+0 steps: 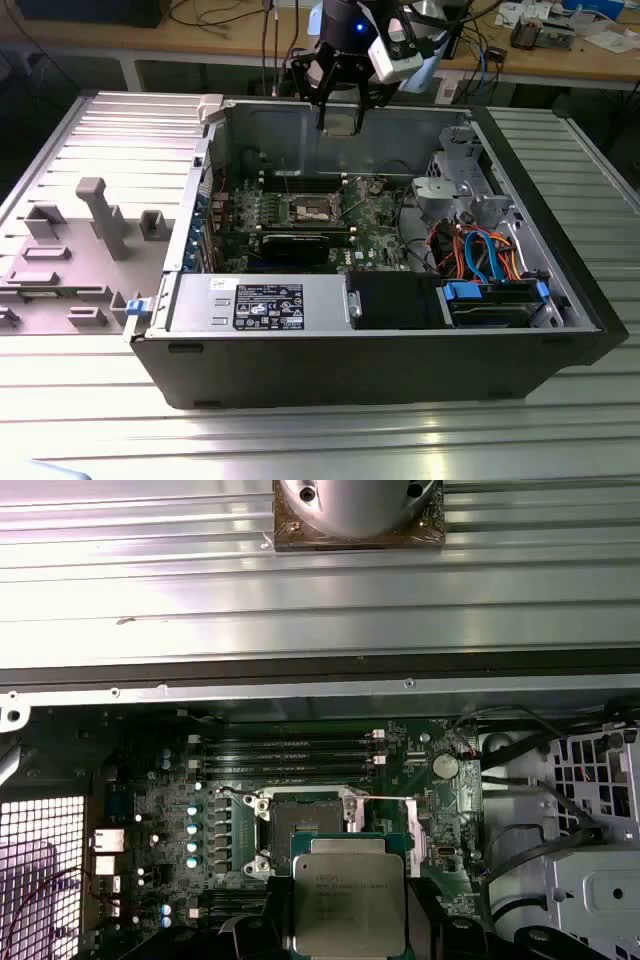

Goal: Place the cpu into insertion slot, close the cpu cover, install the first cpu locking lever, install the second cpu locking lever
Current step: 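Place the cpu into insertion slot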

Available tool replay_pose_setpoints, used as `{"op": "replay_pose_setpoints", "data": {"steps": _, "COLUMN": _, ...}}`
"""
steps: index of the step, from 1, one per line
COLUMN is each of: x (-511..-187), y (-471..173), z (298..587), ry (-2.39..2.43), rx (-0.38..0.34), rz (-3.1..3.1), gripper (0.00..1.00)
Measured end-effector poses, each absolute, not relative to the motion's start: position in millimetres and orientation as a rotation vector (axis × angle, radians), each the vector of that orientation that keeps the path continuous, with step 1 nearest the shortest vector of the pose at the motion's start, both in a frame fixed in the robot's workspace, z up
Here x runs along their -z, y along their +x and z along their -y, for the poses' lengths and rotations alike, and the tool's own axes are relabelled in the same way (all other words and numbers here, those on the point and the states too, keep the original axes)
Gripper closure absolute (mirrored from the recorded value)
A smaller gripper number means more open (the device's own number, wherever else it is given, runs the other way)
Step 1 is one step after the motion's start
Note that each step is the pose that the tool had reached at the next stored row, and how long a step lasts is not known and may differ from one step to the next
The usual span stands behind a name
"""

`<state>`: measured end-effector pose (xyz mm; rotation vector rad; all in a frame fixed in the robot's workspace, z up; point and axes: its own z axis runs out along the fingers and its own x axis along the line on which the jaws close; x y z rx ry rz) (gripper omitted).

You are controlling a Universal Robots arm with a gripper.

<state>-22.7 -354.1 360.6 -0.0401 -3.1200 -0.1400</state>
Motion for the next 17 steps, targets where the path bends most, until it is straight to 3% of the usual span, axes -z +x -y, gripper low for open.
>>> {"op": "replay_pose_setpoints", "data": {"steps": 17, "x": -360.5, "y": -22.7, "z": 354.2, "ry": -0.059, "rx": 0.140, "rz": 3.120, "gripper": 0.46}}
